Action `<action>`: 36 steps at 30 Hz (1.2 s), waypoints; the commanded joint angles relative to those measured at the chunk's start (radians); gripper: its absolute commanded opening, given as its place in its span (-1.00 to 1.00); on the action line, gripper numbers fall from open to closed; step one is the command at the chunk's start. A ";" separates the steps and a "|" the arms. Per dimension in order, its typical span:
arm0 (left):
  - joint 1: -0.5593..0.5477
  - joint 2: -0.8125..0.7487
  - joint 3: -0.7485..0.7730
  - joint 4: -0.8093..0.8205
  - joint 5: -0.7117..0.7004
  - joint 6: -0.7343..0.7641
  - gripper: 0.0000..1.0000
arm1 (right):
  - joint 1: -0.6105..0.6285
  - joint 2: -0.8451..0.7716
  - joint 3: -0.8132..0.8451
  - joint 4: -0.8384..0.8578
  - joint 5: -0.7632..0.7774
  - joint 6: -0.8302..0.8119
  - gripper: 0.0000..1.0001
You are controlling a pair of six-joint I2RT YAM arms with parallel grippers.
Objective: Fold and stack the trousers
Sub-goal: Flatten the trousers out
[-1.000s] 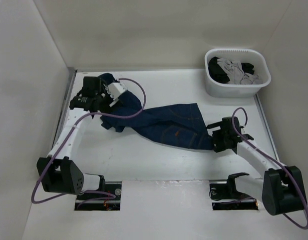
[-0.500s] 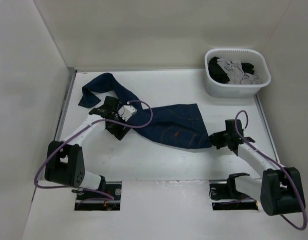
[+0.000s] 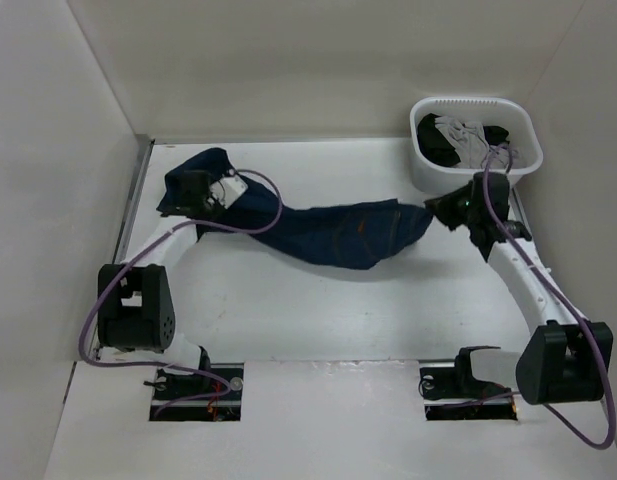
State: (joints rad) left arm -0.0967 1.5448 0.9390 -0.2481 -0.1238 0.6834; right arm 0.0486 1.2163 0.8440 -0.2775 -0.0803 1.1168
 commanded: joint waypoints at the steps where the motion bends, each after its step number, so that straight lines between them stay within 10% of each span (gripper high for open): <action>1: 0.082 -0.123 0.170 0.100 -0.002 0.362 -1.00 | -0.039 0.012 0.202 0.081 -0.010 -0.198 -1.00; 8: 0.177 -0.293 0.146 -0.239 0.046 0.947 -1.00 | -0.025 -0.027 0.285 0.078 0.057 -0.414 -1.00; 15: 0.193 -0.376 0.110 -0.238 0.023 1.006 -0.98 | -0.077 -0.178 0.083 0.080 0.082 -0.420 -1.00; 24: 0.151 -0.335 0.018 -0.460 0.277 0.571 0.42 | -0.212 -0.359 -0.078 0.024 0.083 -0.468 -1.00; 29: 0.174 -0.132 0.130 -0.403 0.461 0.254 0.43 | -0.214 -0.353 -0.098 0.029 0.062 -0.456 -0.99; 36: 0.173 0.104 0.196 -0.358 0.550 0.171 0.45 | -0.207 -0.351 -0.091 0.035 0.074 -0.453 -0.97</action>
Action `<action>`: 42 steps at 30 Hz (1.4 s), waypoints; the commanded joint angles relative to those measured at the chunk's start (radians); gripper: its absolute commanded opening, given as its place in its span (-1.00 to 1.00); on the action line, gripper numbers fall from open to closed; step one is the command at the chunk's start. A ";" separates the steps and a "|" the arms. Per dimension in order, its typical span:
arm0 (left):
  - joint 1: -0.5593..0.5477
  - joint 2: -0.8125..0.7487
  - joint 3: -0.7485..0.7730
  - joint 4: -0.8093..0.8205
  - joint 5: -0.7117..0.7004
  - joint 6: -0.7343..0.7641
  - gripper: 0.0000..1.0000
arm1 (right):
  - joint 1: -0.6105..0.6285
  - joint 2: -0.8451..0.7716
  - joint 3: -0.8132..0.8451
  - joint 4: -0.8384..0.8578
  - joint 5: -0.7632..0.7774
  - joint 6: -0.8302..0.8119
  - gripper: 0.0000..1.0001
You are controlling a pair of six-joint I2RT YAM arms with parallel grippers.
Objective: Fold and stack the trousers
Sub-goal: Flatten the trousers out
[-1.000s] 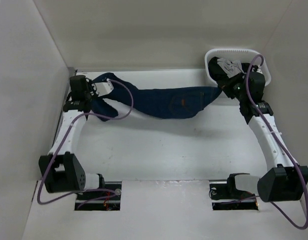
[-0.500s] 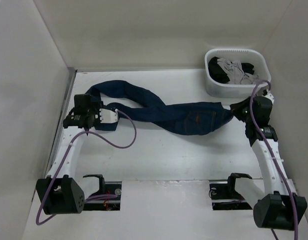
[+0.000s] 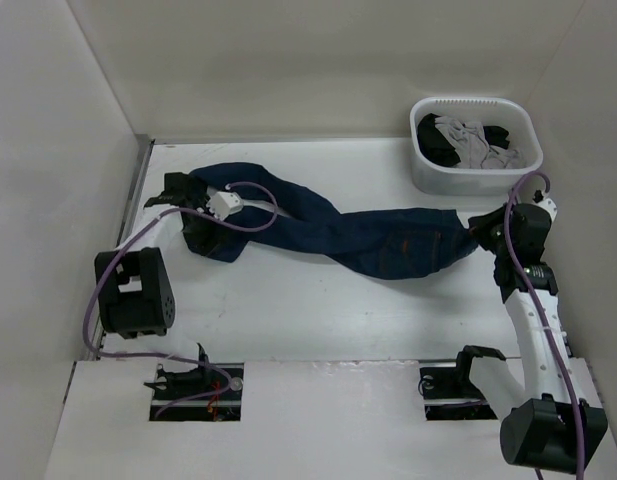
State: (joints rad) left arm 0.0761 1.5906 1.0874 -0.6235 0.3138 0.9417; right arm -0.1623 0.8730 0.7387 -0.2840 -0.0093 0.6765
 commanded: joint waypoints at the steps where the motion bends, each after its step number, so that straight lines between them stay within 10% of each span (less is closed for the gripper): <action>1: -0.006 0.096 0.055 0.013 0.110 -0.092 0.37 | 0.004 -0.006 0.013 0.043 0.003 -0.009 -0.97; 5: -0.017 0.230 0.150 -0.009 -0.002 -0.177 -0.73 | -0.003 0.006 0.013 0.051 0.006 0.004 -0.97; 9: 0.055 0.129 0.233 0.167 -0.111 -0.257 -1.00 | -0.026 0.029 0.028 0.078 -0.001 0.006 -0.98; 13: 0.090 -0.050 0.201 0.445 -0.245 -0.181 -0.90 | -0.023 0.053 0.036 0.109 -0.009 0.001 -1.00; 22: 0.161 -0.369 -0.372 0.365 -0.157 0.228 -0.53 | 0.066 -0.008 -0.125 0.161 0.012 0.047 -1.00; 27: 0.241 -0.559 -0.401 -0.148 -0.098 0.382 0.19 | 0.039 -0.107 -0.189 0.100 0.009 0.043 -0.94; 33: 0.303 -0.479 -0.011 -0.758 0.053 0.473 0.30 | -0.003 -0.111 -0.176 0.077 -0.020 0.009 -0.90; 38: 0.469 -0.263 0.123 -0.427 0.140 0.297 0.32 | -0.001 -0.077 -0.165 0.078 -0.020 0.008 -0.90; 42: 0.446 -0.008 0.195 -0.050 -0.092 -0.028 0.32 | -0.003 -0.054 -0.160 0.077 -0.017 0.008 -0.90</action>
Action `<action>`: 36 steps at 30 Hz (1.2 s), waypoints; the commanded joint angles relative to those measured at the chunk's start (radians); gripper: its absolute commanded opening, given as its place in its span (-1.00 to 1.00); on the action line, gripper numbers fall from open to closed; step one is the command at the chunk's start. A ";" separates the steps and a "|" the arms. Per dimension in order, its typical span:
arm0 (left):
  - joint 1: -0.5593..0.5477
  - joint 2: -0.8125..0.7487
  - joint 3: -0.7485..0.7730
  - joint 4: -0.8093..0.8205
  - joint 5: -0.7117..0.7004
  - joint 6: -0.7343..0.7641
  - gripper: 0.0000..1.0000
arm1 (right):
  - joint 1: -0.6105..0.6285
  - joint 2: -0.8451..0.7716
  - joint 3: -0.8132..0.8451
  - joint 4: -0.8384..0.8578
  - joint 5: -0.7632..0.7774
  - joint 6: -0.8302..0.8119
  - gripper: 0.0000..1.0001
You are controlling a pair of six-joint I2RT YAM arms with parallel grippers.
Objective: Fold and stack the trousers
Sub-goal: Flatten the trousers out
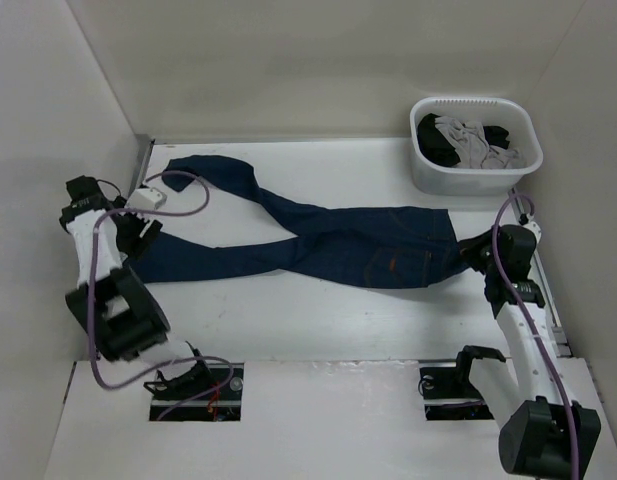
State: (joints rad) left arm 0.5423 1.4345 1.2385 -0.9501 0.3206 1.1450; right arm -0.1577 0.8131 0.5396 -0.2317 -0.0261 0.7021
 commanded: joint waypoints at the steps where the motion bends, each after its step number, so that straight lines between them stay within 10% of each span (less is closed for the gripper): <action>1: -0.037 0.203 0.070 0.316 -0.135 -0.275 0.32 | -0.007 0.011 0.040 0.023 0.002 -0.019 -0.90; 12: -0.149 0.619 0.387 0.447 -0.258 -0.622 0.29 | 0.033 0.005 0.083 -0.066 0.101 -0.035 -0.91; 27: -0.124 0.612 0.314 0.211 -0.161 -0.645 0.18 | -0.012 0.084 0.137 -0.081 0.107 -0.053 -0.86; 30: -0.133 0.619 0.285 0.177 -0.141 -0.631 -0.01 | -0.012 0.081 0.143 -0.115 0.107 -0.047 -0.49; 36: -0.146 0.592 0.190 0.200 -0.130 -0.623 -1.00 | -0.111 -0.064 0.114 -0.363 0.117 0.153 0.58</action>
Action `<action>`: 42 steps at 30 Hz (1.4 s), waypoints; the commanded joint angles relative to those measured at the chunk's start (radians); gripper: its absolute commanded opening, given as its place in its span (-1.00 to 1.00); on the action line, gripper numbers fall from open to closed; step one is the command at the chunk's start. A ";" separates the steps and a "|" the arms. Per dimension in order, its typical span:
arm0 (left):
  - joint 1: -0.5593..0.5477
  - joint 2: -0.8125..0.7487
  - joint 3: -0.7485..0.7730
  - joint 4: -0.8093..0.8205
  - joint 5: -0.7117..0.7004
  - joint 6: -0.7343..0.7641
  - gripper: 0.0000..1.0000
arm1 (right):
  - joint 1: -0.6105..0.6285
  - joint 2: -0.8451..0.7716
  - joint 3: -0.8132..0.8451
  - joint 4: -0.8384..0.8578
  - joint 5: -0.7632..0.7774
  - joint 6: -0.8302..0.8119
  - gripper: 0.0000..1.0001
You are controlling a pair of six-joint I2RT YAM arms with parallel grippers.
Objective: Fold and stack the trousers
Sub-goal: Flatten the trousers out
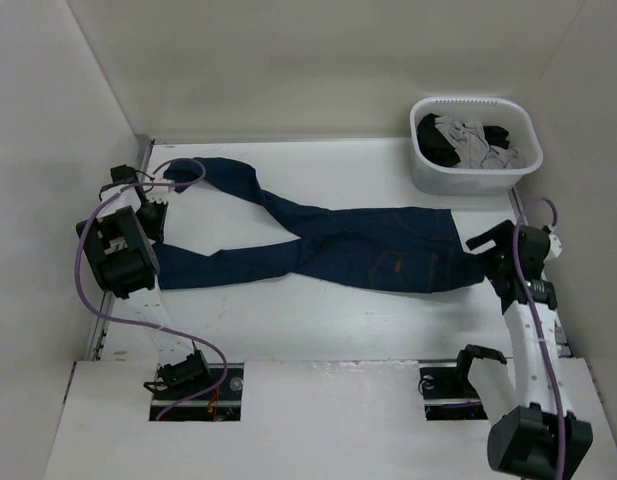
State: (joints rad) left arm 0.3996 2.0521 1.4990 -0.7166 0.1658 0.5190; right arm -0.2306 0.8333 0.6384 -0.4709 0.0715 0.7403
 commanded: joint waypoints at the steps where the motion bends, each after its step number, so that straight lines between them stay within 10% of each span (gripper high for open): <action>1: 0.000 -0.047 -0.091 -0.005 0.018 0.001 -1.00 | -0.051 -0.124 -0.005 -0.139 -0.002 0.164 1.00; 12: 0.048 -0.247 -0.174 0.177 0.003 -0.016 -1.00 | -0.013 0.084 -0.132 0.101 -0.176 0.671 1.00; 21: 0.087 -0.437 -0.184 0.273 0.032 -0.054 -1.00 | -0.026 0.466 -0.006 0.152 -0.093 0.663 1.00; 25: 0.153 -0.501 -0.166 0.307 0.089 -0.047 -1.00 | -0.031 0.546 -0.037 0.215 -0.113 0.654 0.26; 29: 0.212 -0.491 -0.111 0.327 0.132 -0.037 -1.00 | -0.042 0.593 0.033 0.222 -0.078 0.596 -0.98; 37: 0.222 -0.406 0.121 0.413 0.155 -0.057 -1.00 | -0.010 0.587 0.313 0.423 -0.095 0.251 -1.00; 42: 0.262 -0.519 0.035 0.419 0.235 0.001 -1.00 | -0.028 0.362 0.086 0.457 -0.041 0.283 -0.96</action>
State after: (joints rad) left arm 0.6140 1.6413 1.5616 -0.3878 0.3698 0.4686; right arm -0.2264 1.3159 0.8417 -0.0769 -0.0803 1.0554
